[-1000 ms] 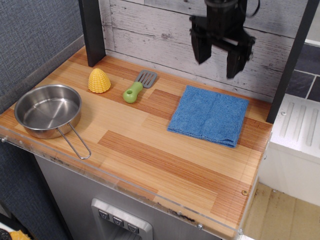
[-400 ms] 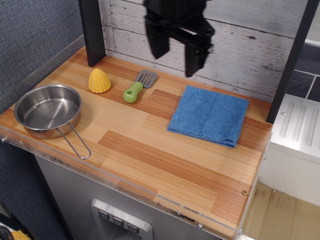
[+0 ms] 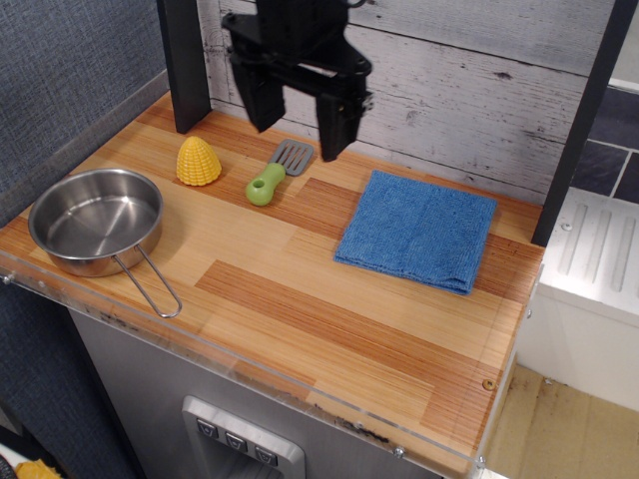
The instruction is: PICK UP THE BLUE TOWEL AND PUT ANOTHER SIDE OF THE TABLE
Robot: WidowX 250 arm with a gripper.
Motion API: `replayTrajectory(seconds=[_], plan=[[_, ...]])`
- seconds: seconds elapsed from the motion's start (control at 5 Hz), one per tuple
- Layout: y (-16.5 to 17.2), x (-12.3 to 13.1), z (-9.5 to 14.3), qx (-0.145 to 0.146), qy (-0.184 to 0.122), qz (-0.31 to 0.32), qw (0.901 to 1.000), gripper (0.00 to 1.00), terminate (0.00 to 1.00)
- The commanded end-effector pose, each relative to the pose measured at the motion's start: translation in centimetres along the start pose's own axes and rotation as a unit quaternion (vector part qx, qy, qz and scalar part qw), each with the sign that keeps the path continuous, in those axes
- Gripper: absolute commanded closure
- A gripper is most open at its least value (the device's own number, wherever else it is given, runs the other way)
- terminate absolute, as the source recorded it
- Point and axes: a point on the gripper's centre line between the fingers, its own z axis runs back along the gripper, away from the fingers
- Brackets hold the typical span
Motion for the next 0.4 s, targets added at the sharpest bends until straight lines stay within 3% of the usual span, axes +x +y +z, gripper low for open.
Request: replayTrajectory(seconds=[0.0,0.2], plan=[[1.08,-0.35,0.78,-0.056,-0.01,-0.03,0.9979,0.0,0.0],[1.08,-0.35,0.78,-0.056,-0.01,-0.03,0.9979,0.0,1.0]])
